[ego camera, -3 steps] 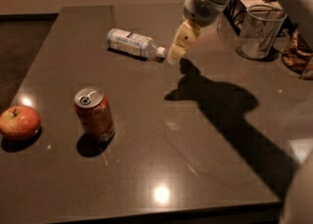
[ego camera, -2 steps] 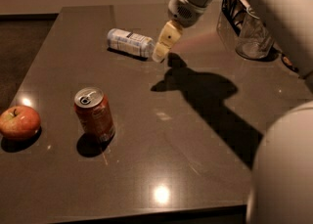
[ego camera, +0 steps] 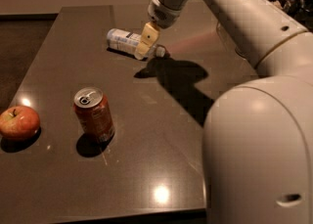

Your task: Move blue plastic bottle near coke can

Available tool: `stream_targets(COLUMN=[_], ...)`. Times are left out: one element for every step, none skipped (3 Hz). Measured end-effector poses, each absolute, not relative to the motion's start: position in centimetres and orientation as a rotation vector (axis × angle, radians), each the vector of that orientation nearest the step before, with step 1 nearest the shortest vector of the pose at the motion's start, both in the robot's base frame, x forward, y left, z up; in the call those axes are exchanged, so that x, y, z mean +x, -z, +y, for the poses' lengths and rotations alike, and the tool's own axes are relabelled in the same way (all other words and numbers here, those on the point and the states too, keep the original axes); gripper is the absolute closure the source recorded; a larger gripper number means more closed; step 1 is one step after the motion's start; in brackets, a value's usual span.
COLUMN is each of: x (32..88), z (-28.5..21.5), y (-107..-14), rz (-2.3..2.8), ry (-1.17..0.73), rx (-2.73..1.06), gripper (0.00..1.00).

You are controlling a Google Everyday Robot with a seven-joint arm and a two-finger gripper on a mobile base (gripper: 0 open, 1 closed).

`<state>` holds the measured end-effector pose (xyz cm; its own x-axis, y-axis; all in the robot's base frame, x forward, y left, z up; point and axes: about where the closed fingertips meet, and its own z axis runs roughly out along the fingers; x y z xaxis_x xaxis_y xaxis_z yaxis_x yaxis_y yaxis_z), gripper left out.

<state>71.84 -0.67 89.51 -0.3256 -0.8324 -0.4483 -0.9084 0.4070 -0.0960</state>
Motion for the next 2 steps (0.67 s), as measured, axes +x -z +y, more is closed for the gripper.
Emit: stream_targets(x=[73.53,74.38], z=[0.48,1.24], y=[-88.12,-87.24], rz=[2.3,2.353], ry=[-0.228,-0.221], rx=[-1.457,-1.434], gripper=[0.0,0.17])
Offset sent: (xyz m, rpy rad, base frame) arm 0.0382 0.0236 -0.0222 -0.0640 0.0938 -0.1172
